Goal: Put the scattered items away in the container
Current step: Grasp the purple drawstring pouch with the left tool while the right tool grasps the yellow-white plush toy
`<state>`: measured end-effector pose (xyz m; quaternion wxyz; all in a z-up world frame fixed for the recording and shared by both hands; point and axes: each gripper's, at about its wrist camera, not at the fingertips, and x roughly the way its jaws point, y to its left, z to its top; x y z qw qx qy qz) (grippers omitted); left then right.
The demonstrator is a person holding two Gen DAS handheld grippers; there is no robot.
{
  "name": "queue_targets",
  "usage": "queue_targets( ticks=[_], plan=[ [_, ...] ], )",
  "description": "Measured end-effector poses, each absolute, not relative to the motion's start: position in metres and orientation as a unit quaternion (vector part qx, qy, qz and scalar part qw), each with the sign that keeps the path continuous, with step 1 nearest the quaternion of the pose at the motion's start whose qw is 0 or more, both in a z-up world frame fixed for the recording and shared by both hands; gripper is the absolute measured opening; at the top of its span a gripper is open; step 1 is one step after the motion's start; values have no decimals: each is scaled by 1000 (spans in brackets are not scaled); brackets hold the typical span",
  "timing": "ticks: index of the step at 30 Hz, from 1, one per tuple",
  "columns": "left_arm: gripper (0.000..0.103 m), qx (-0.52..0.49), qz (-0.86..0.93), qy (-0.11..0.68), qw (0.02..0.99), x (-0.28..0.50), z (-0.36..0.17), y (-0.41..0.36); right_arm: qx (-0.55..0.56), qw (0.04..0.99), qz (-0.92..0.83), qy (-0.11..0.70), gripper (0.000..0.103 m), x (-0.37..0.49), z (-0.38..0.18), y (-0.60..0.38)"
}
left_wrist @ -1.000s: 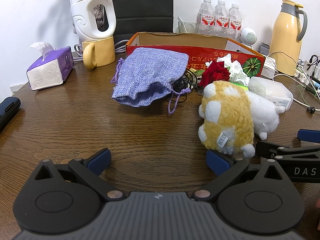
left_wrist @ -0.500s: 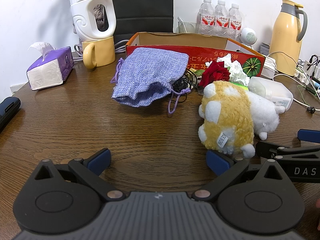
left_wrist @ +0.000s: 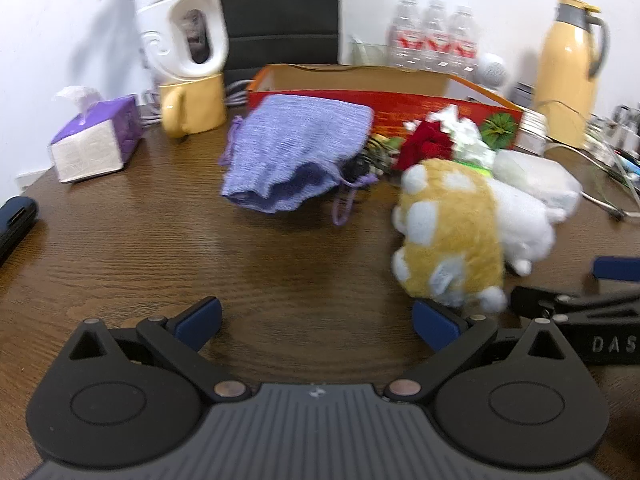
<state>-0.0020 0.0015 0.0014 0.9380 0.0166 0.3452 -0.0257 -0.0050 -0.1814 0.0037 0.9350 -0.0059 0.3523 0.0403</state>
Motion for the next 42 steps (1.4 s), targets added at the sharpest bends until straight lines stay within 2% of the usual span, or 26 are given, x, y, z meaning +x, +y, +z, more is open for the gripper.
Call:
queue_targets(
  ticks=[4, 7, 10, 15, 18, 20, 21, 22, 23, 24, 27, 28, 38, 40, 42],
  plan=[
    [103, 53, -90, 341, 934, -14, 6, 5, 10, 945, 64, 321, 103, -22, 16, -188],
    [103, 52, -91, 257, 961, -34, 20, 22, 29, 946, 101, 307, 103, -29, 29, -193],
    [103, 44, -71, 204, 975, -15, 34, 40, 62, 939, 156, 300, 103, -31, 39, -188],
    [103, -53, -41, 270, 961, 54, 40, 70, 69, 928, 196, 308, 96, -17, 40, -150],
    [93, -110, -61, 296, 947, 69, 34, 89, 36, 931, 182, 316, 90, -8, 35, -129],
    [75, -140, -47, 319, 936, 73, 27, 97, 30, 931, 170, 323, 85, -2, 31, -123],
    [70, -151, -43, 329, 931, 74, 24, 99, 26, 931, 162, 326, 83, 0, 30, -121],
    [61, -163, -49, 336, 926, 74, 21, 101, 20, 931, 154, 332, 81, 2, 28, -118],
    [49, -172, -60, 341, 922, 73, 19, 104, 17, 929, 148, 338, 71, 3, 25, -118],
    [43, -178, -72, 346, 918, 72, 17, 105, 20, 928, 145, 342, 57, 5, 22, -119],
    [24, -179, -97, 344, 917, 66, 17, 104, 40, 928, 140, 342, 50, 5, 17, -125],
    [11, -175, -99, 340, 919, 64, 20, 103, 43, 930, 136, 340, 49, 3, 17, -127],
    [6, -155, -114, 257, 947, 8, 63, 91, 39, 944, 142, 296, 43, -31, 38, -145],
    [6, -167, -118, 233, 951, -2, 72, 93, 34, 948, 140, 282, 39, -37, 47, -148],
    [6, -173, -122, 211, 954, -8, 80, 93, 23, 954, 137, 267, 30, -44, 57, -151]
  ],
)
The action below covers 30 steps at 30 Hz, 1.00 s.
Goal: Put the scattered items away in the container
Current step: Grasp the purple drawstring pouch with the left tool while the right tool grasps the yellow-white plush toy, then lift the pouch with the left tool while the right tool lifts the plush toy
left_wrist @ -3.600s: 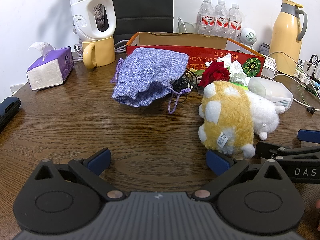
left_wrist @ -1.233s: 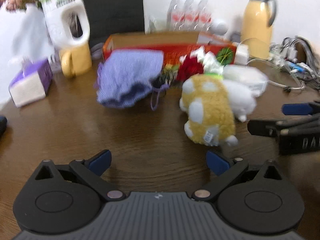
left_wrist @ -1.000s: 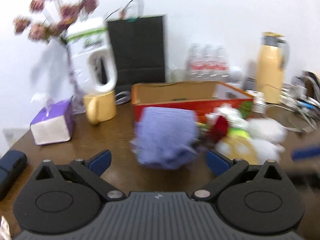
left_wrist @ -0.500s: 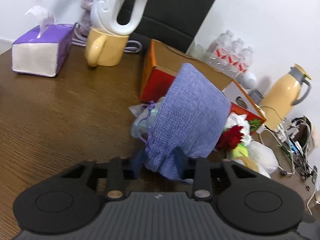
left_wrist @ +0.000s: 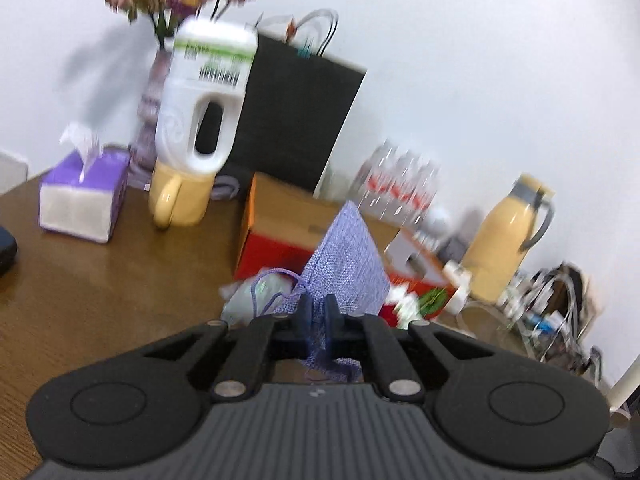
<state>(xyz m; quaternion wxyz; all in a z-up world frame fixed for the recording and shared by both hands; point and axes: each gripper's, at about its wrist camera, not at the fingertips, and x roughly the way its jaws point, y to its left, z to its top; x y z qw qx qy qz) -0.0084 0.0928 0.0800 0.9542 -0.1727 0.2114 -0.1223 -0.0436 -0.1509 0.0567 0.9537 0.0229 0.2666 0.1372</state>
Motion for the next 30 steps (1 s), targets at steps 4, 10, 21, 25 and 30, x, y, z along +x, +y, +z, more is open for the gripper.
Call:
queue_targets(
  ticks=[4, 10, 21, 25, 30],
  plan=[
    [6, -173, -123, 200, 956, -12, 90, 91, 6, 956, 134, 262, 7, -45, 66, -155],
    [6, -167, -104, 208, 958, -20, 85, 91, 59, 949, 123, 286, 76, -40, 55, -160],
    [6, -149, -95, 200, 964, -32, 85, 89, -73, 967, 97, 222, 51, -13, 55, -112],
    [6, -193, -123, 238, 944, -33, 72, 93, -369, 883, 213, 197, 58, -59, 47, -100],
    [6, -221, -128, 270, 929, -36, 47, 88, -500, 828, 178, 181, 85, -99, 32, -106]
  ],
)
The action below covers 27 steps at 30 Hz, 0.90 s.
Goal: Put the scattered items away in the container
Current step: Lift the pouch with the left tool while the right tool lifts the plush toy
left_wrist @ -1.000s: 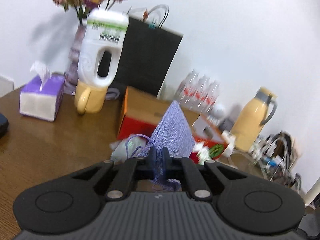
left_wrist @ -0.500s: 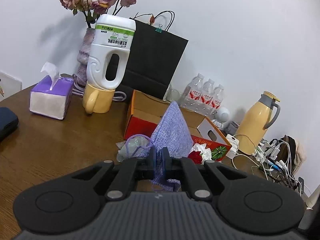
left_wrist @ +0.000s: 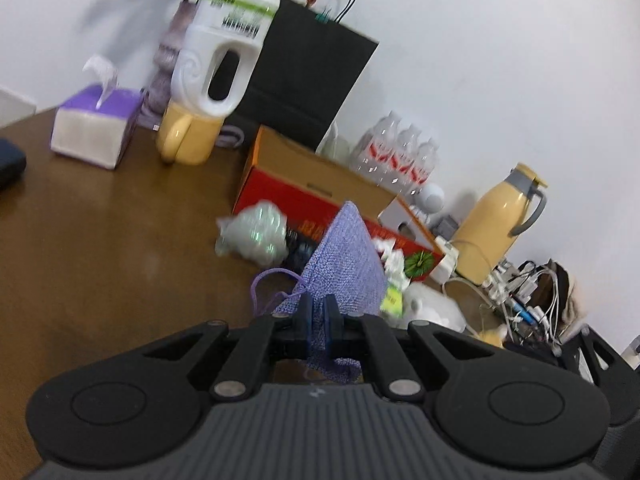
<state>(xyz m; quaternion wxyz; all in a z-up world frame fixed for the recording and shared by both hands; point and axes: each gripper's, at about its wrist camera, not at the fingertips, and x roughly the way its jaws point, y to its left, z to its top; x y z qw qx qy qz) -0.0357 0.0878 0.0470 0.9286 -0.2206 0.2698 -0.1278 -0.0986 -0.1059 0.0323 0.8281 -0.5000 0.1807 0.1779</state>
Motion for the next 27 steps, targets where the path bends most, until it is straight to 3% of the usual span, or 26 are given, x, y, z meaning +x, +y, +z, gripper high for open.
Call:
queue_targets(
  ticks=[3, 8, 11, 14, 19, 22, 24, 25, 27],
  plan=[
    [6, -217, -132, 270, 929, -40, 45, 86, -340, 887, 209, 233, 85, -104, 52, -121],
    [6, -194, -125, 264, 936, -43, 50, 85, -83, 956, 168, 227, 85, -95, 73, -160],
    [6, -189, -124, 265, 937, -45, 51, 84, -78, 967, 115, 215, 87, -78, 73, -190],
    [6, -182, -121, 264, 939, -48, 49, 84, -71, 959, 89, 261, 87, -50, 61, -229],
    [6, -191, -116, 277, 934, -42, 38, 83, 91, 935, 87, 330, 87, -25, 37, -269],
    [6, -181, -123, 285, 933, -37, 37, 76, 53, 945, 80, 313, 85, -20, 23, -253],
    [6, -173, -128, 283, 935, -38, 38, 72, 49, 947, 57, 311, 51, -19, 18, -254],
    [6, -169, -131, 279, 936, -39, 39, 70, 65, 946, 63, 312, 44, -19, 19, -255],
    [6, -165, -132, 277, 937, -39, 39, 68, 84, 945, 68, 308, 41, -23, 18, -261]
  ],
)
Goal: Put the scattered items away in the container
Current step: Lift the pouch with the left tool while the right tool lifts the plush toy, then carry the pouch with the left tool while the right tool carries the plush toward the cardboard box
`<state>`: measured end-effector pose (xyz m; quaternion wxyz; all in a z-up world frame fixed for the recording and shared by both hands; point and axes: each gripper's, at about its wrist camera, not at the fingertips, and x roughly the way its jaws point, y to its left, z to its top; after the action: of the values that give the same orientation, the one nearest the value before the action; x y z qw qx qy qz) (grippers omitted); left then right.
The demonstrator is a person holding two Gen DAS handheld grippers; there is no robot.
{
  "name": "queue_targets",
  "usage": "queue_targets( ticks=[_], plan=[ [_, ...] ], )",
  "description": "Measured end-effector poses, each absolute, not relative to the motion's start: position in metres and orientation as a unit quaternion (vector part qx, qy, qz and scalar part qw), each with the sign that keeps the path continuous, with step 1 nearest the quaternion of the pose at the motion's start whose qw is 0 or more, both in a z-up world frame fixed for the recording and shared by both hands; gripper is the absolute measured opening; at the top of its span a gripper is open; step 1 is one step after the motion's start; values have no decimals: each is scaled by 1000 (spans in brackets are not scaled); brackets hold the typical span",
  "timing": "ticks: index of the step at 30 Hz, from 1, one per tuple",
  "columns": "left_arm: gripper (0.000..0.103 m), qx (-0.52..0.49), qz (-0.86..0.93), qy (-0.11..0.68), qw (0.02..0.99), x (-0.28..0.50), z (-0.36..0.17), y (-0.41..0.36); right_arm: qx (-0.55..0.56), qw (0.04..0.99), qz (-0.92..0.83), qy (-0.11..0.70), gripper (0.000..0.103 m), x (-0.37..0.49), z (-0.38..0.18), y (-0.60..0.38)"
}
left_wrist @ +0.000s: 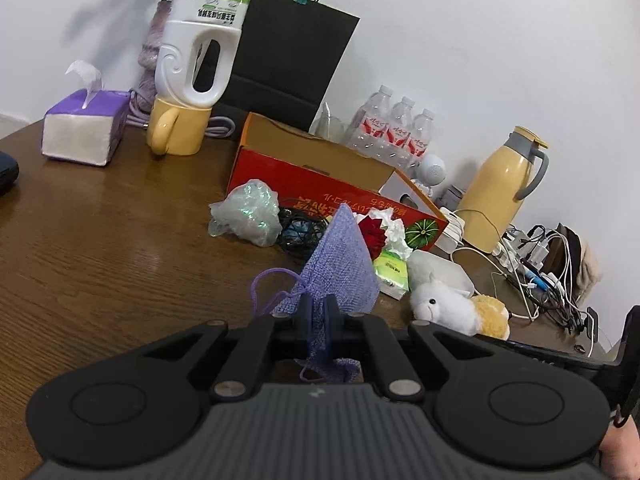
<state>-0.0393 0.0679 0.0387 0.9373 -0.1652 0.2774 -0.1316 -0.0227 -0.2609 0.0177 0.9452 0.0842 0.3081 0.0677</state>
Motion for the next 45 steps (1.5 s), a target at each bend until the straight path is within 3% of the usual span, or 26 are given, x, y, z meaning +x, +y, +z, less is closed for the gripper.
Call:
queue_targets(
  ticks=[3, 5, 7, 9, 10, 16, 24, 26, 28, 29, 30, 31, 33, 35, 36, 37, 38, 39, 41, 45],
  plan=[
    [6, -179, -143, 297, 927, -36, 34, 68, 54, 943, 89, 317, 39, -31, 24, -268],
    [6, -193, -148, 315, 917, -36, 29, 71, 16, 933, 104, 345, 45, -34, 32, -276],
    [6, -196, -145, 323, 914, -38, 25, 72, -19, 924, 80, 373, 60, -38, 40, -282],
    [6, -198, -141, 326, 914, -40, 21, 73, -24, 934, 44, 353, 94, -53, 52, -286],
    [6, -202, -140, 328, 912, -39, 19, 73, 3, 940, 28, 340, 99, -57, 56, -286],
    [6, -205, -132, 332, 911, -36, 16, 67, 236, 915, 8, 328, 98, -55, 31, -259],
    [7, -179, -140, 331, 916, -49, 13, 59, 249, 917, -118, 287, 97, -16, 11, -253],
    [8, -173, -147, 332, 915, -49, 13, 57, 240, 924, -116, 275, 89, -15, 8, -257],
    [9, -170, -154, 331, 915, -48, 14, 55, 228, 933, -92, 264, 71, -17, 6, -263],
    [10, -169, -154, 328, 917, -48, 15, 55, 233, 934, -76, 262, 50, -20, 6, -268],
    [10, -167, -154, 324, 918, -47, 16, 56, 240, 933, -61, 261, 39, -22, 6, -273],
    [11, -164, -155, 318, 921, -47, 18, 57, 232, 935, -55, 264, 36, -24, 9, -277],
    [16, -157, -162, 315, 922, -45, 20, 57, 206, 941, -46, 266, 15, -30, 14, -281],
    [51, -149, -175, 318, 920, -39, 22, 57, 178, 939, -14, 293, 11, -33, 15, -287],
    [56, -143, -183, 322, 918, -35, 23, 55, 171, 930, 4, 324, 10, -32, 14, -291],
    [57, -133, -193, 325, 916, -30, 24, 53, 185, 923, 9, 336, 14, -34, 14, -297],
    [59, -123, -203, 324, 916, -27, 25, 49, 203, 919, 5, 339, 24, -38, 16, -302],
    [61, -114, -211, 323, 915, -23, 26, 44, 212, 918, -6, 334, 61, -39, 19, -304],
    [76, -91, -227, 326, 913, -15, 25, 31, 218, 921, -37, 322, 103, -37, 24, -299],
    [76, -55, -221, 336, 914, -6, 19, 12, 215, 927, -66, 299, 100, -7, 25, -276]
  ],
)
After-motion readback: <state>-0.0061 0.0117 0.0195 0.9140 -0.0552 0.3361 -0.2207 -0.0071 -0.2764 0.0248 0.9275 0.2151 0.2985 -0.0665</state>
